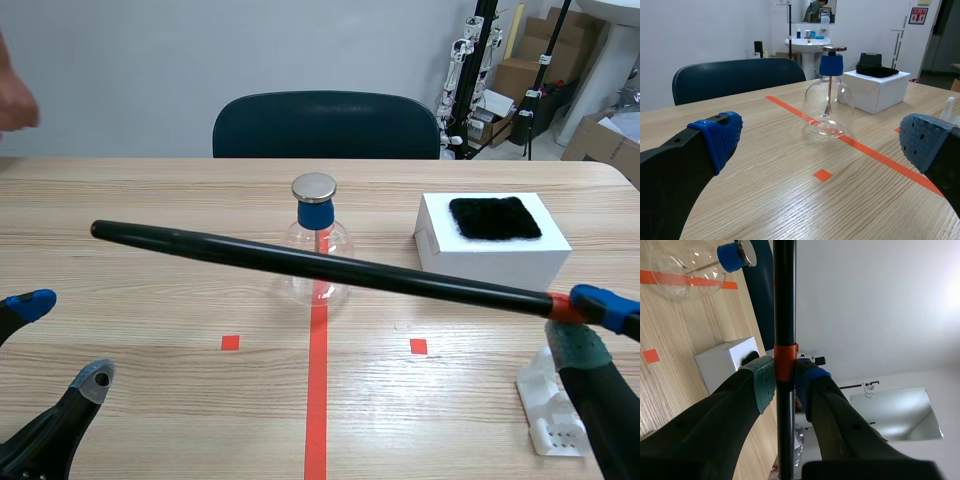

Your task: Do the electroscope experiment. put the rod down on the box

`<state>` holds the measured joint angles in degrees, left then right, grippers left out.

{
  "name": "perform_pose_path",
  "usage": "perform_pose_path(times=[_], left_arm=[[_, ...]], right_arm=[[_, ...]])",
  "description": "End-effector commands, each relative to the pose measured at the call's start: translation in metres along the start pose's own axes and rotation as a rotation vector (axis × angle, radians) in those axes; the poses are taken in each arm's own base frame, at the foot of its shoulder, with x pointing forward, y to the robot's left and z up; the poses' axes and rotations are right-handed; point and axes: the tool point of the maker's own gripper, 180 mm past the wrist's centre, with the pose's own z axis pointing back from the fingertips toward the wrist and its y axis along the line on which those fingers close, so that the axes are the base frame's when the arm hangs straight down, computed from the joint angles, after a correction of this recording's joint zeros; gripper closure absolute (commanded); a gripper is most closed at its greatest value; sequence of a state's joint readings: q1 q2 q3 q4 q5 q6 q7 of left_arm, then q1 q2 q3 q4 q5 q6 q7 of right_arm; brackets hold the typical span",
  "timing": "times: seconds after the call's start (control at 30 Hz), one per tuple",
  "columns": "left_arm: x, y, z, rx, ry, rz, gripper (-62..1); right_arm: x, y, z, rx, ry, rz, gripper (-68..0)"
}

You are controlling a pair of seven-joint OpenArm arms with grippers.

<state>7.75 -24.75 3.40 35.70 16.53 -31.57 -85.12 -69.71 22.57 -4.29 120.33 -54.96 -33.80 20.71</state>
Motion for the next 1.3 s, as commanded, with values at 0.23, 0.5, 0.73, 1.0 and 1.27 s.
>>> perform_pose_path(times=[0.23, 0.5, 0.73, 1.0, 1.27], left_arm=[[0.007, 0.003, -0.003, 0.001, -0.031, -0.012, -62.3], [0.007, 0.003, -0.003, 0.001, -0.031, -0.012, -62.3], [0.007, 0.003, -0.003, 0.001, -0.031, -0.012, -62.3], [0.007, 0.003, -0.003, 0.001, -0.032, -0.012, -62.3], [0.007, 0.003, -0.003, 0.001, -0.032, -0.012, -62.3]], right_arm=[[0.0, -0.009, -0.002, -0.033, -0.002, -0.011, -6.8], [0.0, -0.009, -0.002, -0.034, 0.0, -0.011, -6.8], [0.0, -0.009, -0.002, -0.033, -0.001, -0.011, -6.8], [-0.003, -0.01, -0.002, -0.034, 0.003, -0.027, -6.8], [-0.023, -0.017, -0.017, -0.042, 0.022, -0.082, -6.8]])
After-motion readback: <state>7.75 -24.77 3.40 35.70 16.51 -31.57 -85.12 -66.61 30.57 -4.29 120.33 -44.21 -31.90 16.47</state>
